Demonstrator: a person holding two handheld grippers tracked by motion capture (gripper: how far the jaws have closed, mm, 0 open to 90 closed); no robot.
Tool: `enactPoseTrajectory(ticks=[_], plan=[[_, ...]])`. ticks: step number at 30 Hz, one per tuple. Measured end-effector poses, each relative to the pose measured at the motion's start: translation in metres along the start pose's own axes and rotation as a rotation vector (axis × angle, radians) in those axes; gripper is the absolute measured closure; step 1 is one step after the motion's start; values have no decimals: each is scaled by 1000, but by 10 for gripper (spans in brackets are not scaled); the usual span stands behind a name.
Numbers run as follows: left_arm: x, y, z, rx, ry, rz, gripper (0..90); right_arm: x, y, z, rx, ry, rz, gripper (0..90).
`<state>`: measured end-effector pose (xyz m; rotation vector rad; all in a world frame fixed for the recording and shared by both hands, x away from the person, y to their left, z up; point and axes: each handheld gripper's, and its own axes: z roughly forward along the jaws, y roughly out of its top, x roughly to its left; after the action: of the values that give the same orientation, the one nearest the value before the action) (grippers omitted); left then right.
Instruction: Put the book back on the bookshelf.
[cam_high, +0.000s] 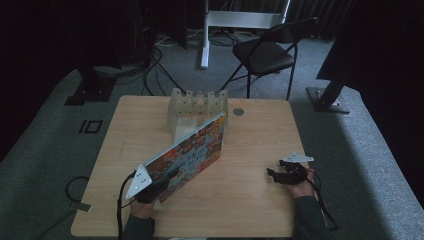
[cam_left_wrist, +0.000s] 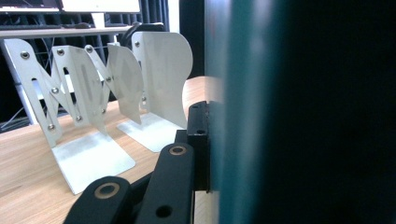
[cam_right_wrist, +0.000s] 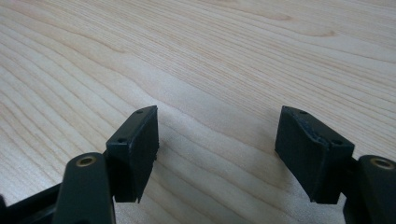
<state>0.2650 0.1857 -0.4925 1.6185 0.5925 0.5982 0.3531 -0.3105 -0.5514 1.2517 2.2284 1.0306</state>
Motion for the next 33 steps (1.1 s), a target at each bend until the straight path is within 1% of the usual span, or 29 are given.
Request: enactPoseTrajectory(ticks=[8,12,15,26,33], plan=[[0,0,-3,2,15,-1,806,0,0,0,0,0,-1,299],[2,-1,-4,-2,16,-19,808,0,0,0,0,1,-1,299],[3,-1,-6,-1,20,-25,808,0,0,0,0,1,-1,299],[6,0,-12,-15,30,-37,810,0,0,0,0,1,-2,299],[7,2,-19,-17,45,-39,810,0,0,0,0,1,-3,299]])
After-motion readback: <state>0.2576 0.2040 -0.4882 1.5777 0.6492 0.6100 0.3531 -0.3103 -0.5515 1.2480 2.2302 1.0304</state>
